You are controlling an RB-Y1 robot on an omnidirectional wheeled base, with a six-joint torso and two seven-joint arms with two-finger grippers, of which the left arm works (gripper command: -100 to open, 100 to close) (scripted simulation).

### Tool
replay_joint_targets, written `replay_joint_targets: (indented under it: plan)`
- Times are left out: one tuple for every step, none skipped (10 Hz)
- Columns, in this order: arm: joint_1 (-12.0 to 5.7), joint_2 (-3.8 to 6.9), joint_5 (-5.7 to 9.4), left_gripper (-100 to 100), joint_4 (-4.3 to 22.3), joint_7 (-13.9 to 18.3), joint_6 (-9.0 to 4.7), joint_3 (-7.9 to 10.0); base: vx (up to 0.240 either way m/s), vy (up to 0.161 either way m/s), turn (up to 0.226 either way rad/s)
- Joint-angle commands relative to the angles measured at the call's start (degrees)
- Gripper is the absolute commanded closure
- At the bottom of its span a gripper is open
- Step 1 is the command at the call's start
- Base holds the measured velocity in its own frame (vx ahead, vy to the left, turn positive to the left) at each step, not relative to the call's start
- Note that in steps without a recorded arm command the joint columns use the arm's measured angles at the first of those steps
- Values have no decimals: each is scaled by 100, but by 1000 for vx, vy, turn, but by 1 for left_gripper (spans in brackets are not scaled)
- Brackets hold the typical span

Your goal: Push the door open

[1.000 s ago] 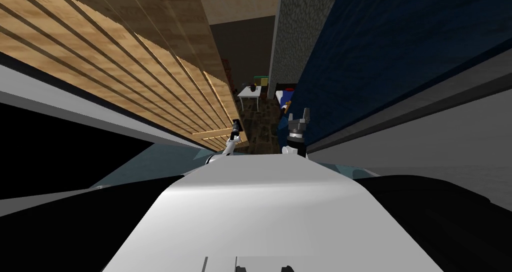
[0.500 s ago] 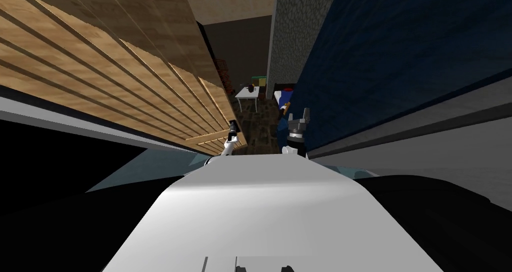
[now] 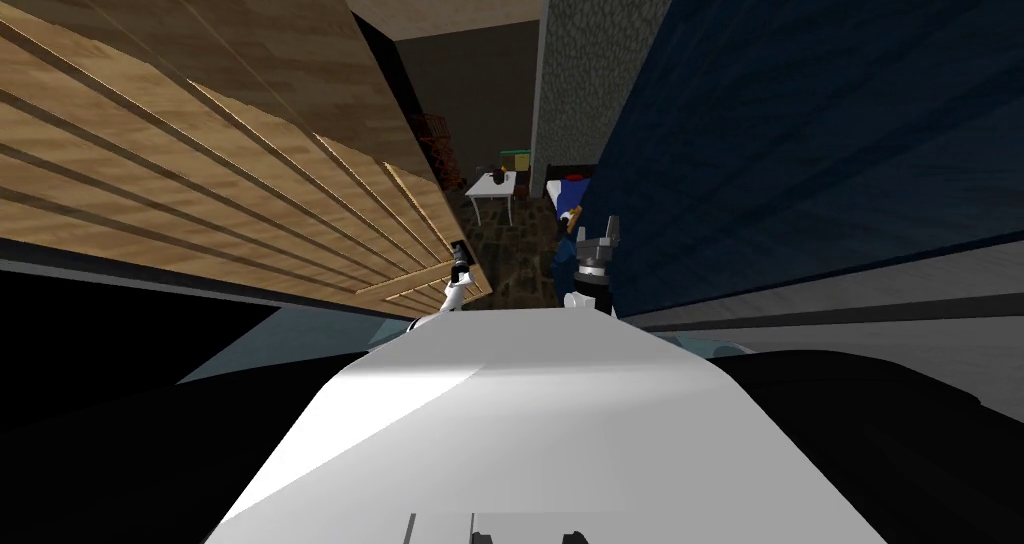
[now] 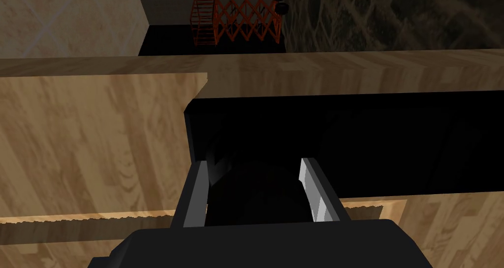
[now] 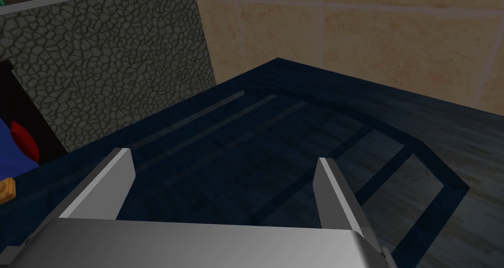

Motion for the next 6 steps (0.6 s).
replay_joint_targets:
  plan:
    - [67, 84, 153, 100, -72, -144, 18, 187, 129, -29, -64]
    - [86, 90, 202, 100, -99, -195, 24, 242, 148, -41, -42]
    - [125, 101, 300, 100, -154, -298, 35, 353, 162, -25, -23]
    - [164, 111, 401, 100, -211, -404, 46, 467, 186, -31, -44]
    - [204, 120, 501, 100, -267, -510, 58, 580, 198, -54, -47]
    - [204, 120, 501, 100, -267, -510, 58, 580, 138, -5, -1]
